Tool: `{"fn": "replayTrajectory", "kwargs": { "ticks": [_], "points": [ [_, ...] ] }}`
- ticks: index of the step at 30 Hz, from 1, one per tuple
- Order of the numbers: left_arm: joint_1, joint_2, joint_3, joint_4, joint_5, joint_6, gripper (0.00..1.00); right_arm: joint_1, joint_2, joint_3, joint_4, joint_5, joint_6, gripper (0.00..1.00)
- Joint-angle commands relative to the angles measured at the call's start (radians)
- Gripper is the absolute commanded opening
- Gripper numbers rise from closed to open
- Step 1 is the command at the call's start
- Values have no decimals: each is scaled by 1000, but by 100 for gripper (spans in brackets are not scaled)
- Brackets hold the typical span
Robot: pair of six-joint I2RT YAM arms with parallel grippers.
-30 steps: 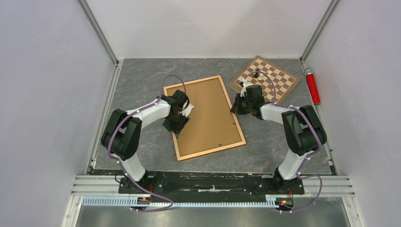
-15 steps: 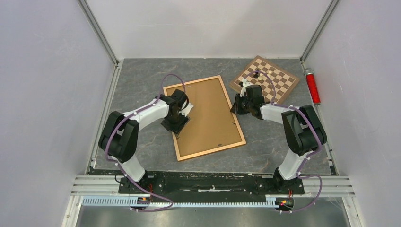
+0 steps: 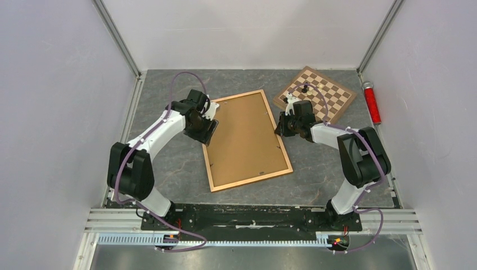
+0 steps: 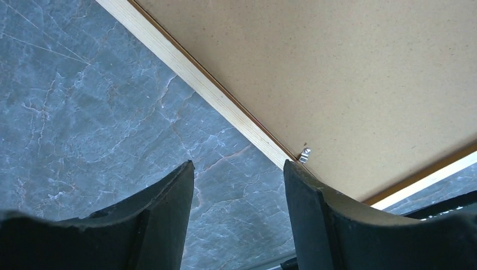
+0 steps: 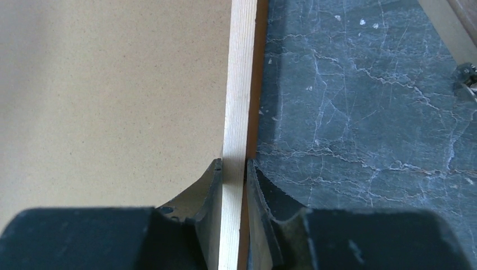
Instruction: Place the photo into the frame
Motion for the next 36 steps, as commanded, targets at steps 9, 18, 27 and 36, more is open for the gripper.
{"fn": "replayTrajectory", "kwargs": {
  "ticks": [9,18,27,36],
  "points": [
    [141,-26,129,-17,92,7,66,8,-61,81,-36,-32,-115,30],
    [206,-50,126,-21,125,7,66,19,46,163,-71,-30,-154,44],
    [248,-48,106,-21,147,14,65,21,158,231,-104,-2,-199,32],
    [285,-28,108,-6,154,23,65,22,232,369,-215,-62,-415,3]
  ]
}}
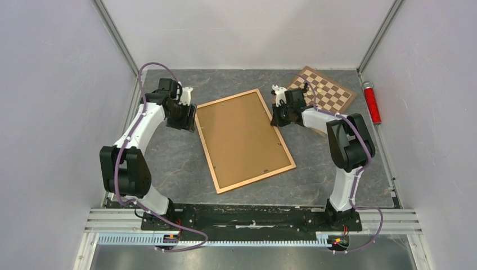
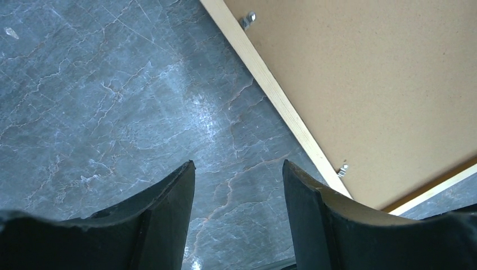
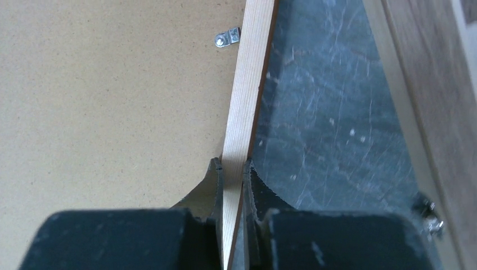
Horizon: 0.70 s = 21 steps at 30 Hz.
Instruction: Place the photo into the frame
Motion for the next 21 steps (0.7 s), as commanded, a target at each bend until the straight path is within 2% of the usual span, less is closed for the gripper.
{"fn": "replayTrajectory", "kwargs": {
  "ticks": [1,8,13,18,21],
  "points": [
    [23,-9,14,20,39,25,65,8,67,124,-74,-71,-223,2],
    [23,46,53,54,50,84,65,8,186,313,-261,-138,-503,0],
    [23,114,106,62,29,113,66,11,283,500,-471,-198,-726,0],
    [23,162,131,76,30,124,68,20,376,682,-652,-241,-871,0],
    [22,186,132,88,40,135,75,37,385,705,-709,-284,-937,0]
  ]
}}
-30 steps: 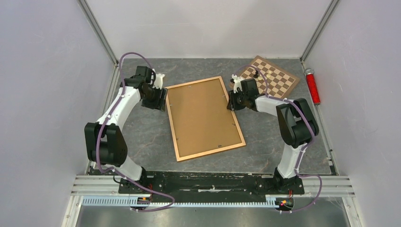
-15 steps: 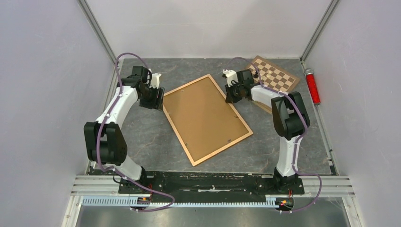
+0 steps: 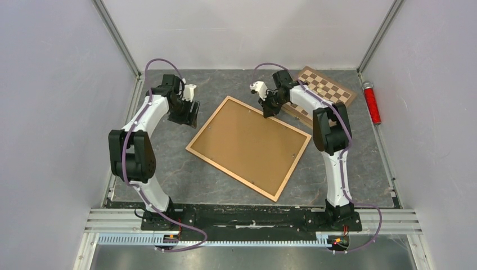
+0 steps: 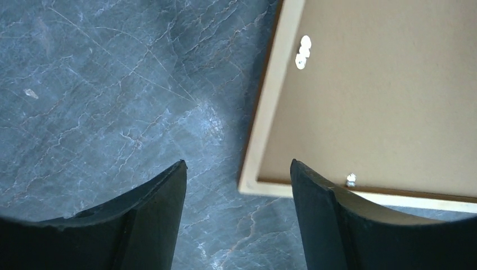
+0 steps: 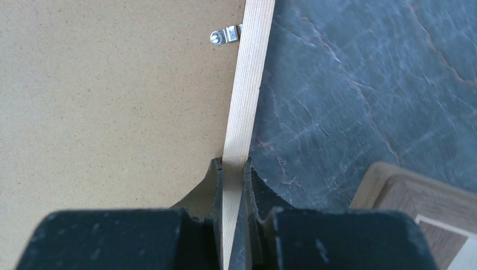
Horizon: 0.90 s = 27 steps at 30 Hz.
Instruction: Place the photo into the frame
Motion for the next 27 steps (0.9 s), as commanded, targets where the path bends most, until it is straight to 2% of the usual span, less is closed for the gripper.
{"fn": "replayTrajectory", "kwargs": {
  "ticks": [1,5,10,16,27],
  "points": [
    [0,38,43,40,21,54,76,37,23,36,-166,-79,-249,0],
    [-17,88,70,37,31,42,76,80,-9,-23,-135,-69,-271,0],
    [-77,121,65,22,45,45,78,91,-45,-78,-61,-79,-216,0],
    [-146,102,-1,-9,42,93,80,91,-70,-104,-45,-89,-195,0],
    [-169,62,-105,-26,-3,202,80,91,-102,-149,2,-70,-153,0]
  ]
}}
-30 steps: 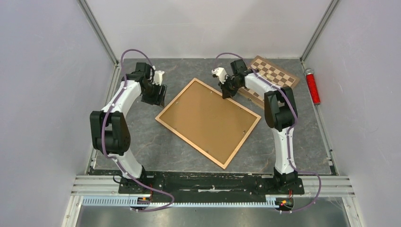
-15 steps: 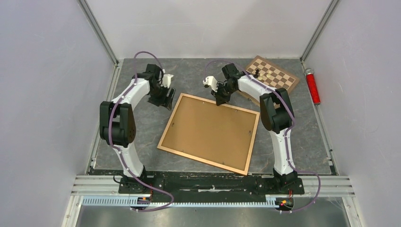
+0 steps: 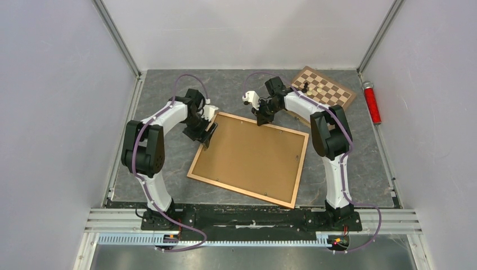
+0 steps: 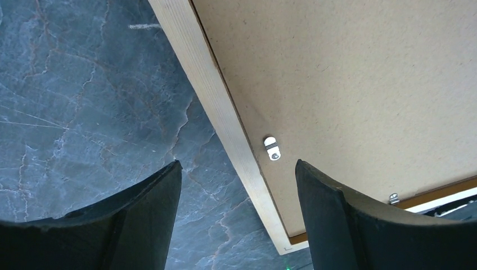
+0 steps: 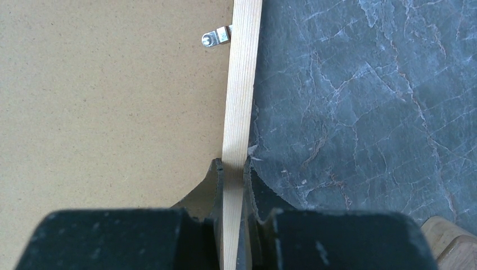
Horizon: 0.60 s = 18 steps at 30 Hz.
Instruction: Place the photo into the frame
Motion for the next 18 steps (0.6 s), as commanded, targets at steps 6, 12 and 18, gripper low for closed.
{"fn": "replayTrajectory", "kwargs": {
  "ticks": [6,12,18],
  "points": [
    [-19,-19,-7,27,-48,72,77,7,-40,-48,4,5,4,0],
    [-33,14,-3,37,-54,45,74,8,-46,-49,7,3,13,0],
    [-42,24,-2,48,-56,18,74,8,-48,-56,15,4,15,0]
  ]
}}
